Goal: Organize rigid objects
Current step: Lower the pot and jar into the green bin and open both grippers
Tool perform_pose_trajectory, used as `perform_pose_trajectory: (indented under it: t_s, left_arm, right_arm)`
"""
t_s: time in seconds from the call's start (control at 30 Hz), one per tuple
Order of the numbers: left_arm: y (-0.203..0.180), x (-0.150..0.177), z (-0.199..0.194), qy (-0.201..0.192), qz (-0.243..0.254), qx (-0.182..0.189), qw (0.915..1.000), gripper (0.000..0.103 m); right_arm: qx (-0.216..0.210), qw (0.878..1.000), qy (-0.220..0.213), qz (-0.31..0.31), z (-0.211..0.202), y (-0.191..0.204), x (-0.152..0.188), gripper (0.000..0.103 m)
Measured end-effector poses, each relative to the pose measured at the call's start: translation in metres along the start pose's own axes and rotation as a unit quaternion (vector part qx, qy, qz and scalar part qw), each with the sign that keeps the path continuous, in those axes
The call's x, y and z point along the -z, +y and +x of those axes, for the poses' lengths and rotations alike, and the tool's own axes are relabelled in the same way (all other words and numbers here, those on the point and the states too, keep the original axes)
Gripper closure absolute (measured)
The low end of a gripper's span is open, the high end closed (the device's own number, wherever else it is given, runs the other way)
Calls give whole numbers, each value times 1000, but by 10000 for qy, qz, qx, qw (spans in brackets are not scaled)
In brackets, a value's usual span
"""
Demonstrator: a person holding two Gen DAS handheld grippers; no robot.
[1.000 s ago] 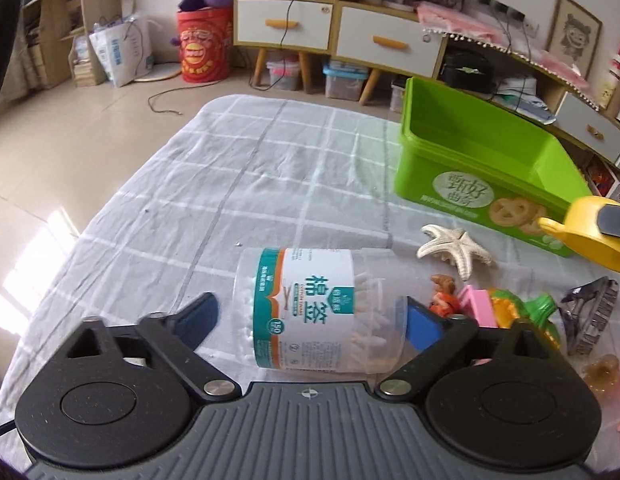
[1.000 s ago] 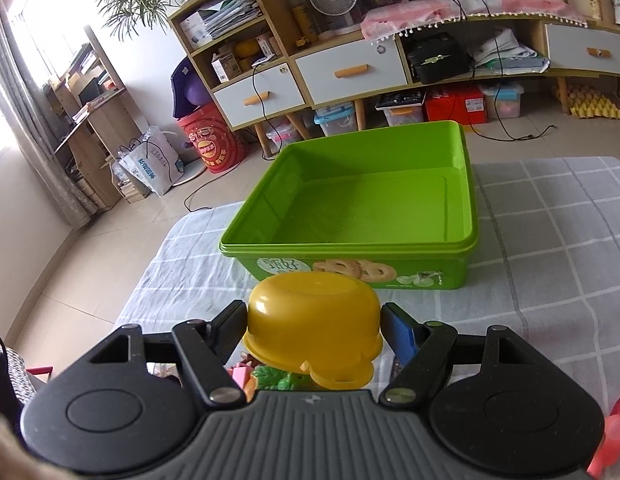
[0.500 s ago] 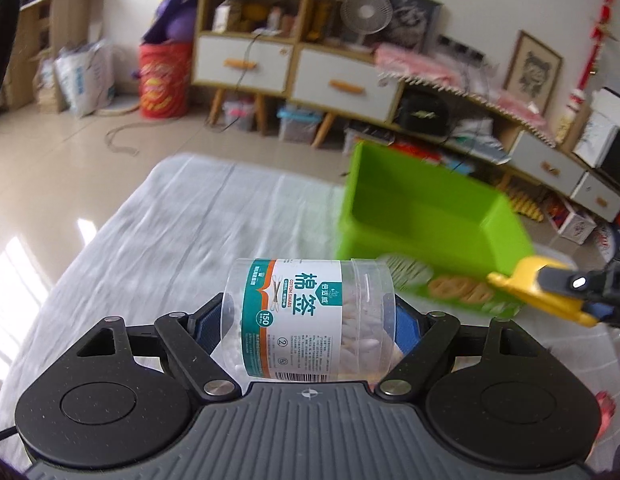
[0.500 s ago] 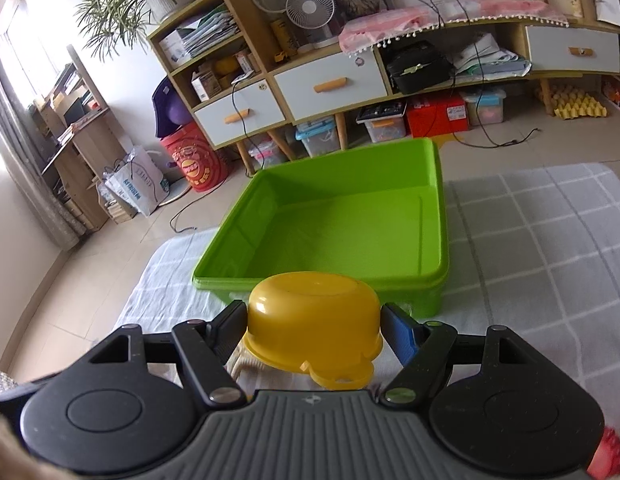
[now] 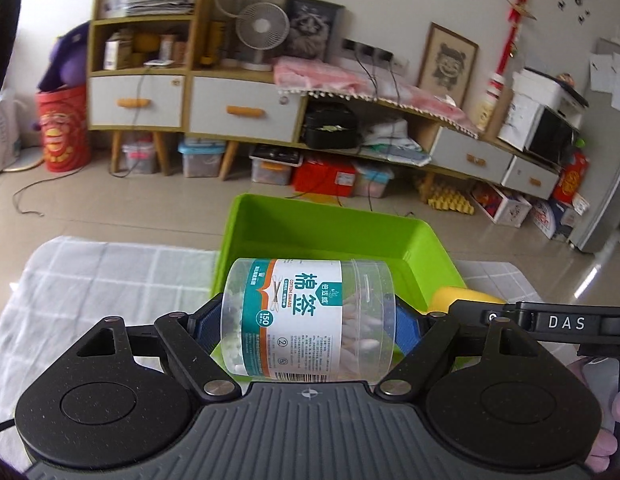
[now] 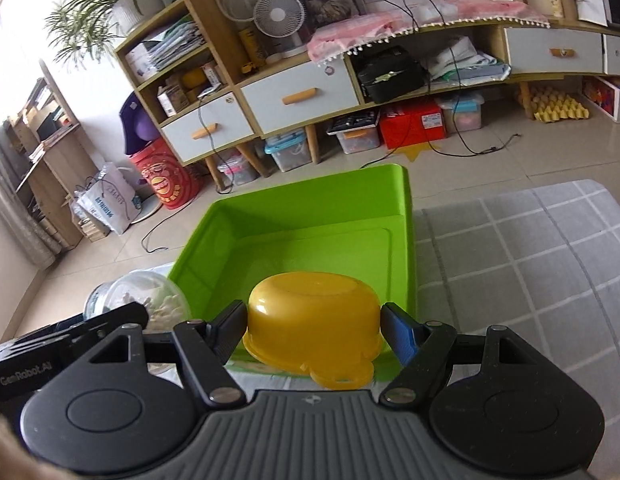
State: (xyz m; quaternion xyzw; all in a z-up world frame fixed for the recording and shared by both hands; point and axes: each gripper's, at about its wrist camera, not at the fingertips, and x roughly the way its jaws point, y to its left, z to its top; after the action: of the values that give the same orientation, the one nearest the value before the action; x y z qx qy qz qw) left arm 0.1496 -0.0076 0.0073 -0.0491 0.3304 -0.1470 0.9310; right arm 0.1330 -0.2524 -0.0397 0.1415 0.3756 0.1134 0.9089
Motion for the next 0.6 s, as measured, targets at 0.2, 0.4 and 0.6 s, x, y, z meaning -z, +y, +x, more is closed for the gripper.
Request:
perform_pose_trajectory:
  t_s: [0.2, 0.4, 0.6]
  left_arm:
    - [-9, -2, 21, -80, 364, 4, 9993, 20]
    - [-14, -1, 36, -39, 494, -125, 9987, 20]
    - [-8, 5, 34, -26, 277, -96, 9996, 11]
  right_arm:
    - [183, 9998, 0, -42, 12, 0, -1, 43]
    - [297, 9995, 9, -132, 16, 2, 1, 43]
    - [277, 9995, 65, -159, 13, 2, 2, 42]
